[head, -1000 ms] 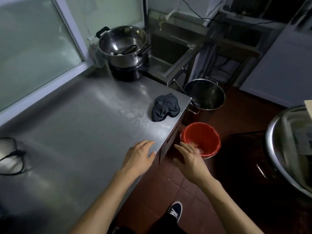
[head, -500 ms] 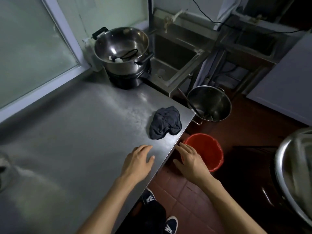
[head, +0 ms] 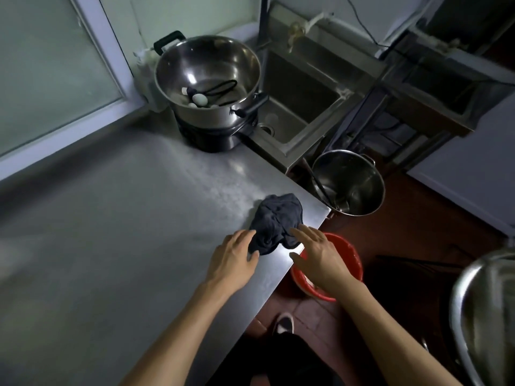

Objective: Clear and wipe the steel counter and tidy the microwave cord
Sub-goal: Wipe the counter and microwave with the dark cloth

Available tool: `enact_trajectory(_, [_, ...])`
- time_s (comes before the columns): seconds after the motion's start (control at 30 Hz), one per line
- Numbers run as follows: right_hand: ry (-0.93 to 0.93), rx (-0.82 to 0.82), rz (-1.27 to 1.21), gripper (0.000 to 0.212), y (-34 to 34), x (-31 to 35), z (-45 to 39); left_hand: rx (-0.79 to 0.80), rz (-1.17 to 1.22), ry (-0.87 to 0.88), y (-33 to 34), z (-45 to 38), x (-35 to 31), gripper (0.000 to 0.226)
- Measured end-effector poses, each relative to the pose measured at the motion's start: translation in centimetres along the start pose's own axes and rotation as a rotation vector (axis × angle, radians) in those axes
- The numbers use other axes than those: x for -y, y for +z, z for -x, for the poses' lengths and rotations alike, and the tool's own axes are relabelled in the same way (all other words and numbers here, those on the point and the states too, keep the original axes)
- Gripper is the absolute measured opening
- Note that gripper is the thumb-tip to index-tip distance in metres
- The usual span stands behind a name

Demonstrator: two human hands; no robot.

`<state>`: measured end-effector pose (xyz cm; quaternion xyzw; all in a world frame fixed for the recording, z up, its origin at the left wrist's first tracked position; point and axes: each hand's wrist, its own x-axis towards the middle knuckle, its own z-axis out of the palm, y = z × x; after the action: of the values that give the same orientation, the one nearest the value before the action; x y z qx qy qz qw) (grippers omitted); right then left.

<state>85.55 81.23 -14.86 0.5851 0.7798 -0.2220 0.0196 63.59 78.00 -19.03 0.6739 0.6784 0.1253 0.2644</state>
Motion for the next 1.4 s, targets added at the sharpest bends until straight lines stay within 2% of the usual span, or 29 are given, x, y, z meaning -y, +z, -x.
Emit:
enact_trajectory(0.27, [-0.077,0.105,0.056,0.071,0.9,-4.6,-5.0,0.055,-0.034,-0.077,2.7,-3.7,-1.8,0.061])
enact_trajectory(0.53, [-0.275,0.231,0.173,0.091,1.8,-7.0,-12.2,0.074,-0.185,-0.308,6.4,-8.2,-4.8,0.082])
enact_trajectory(0.63, [-0.378,0.279,0.254,0.09,2.3,-7.8,-14.3,0.057,-0.27,-0.375,7.5,-9.0,-5.4,0.081])
enact_trajectory(0.73, [-0.433,0.316,0.267,0.086,3.0,-8.4,-15.4,0.019,-0.298,-0.411,8.1,-9.0,-5.3,0.072])
enact_trajectory(0.83, [-0.497,0.256,0.252,0.078,3.1,-8.4,-15.7,-0.01,-0.261,-0.433,8.1,-8.9,-5.5,0.065])
enact_trajectory(1.03, [-0.556,0.262,0.15,0.062,3.3,-7.4,-15.4,-0.184,-0.019,-0.458,8.2,-7.5,-5.1,0.048])
enact_trajectory(1.2, [-0.579,0.265,-0.081,0.059,4.1,-5.2,-13.2,-0.329,0.075,-0.48,7.2,-3.2,-4.5,0.048])
enact_trajectory(1.4, [-0.735,0.231,-0.144,0.061,5.6,0.6,-7.5,-0.461,0.096,-0.559,6.0,5.8,-2.6,0.043])
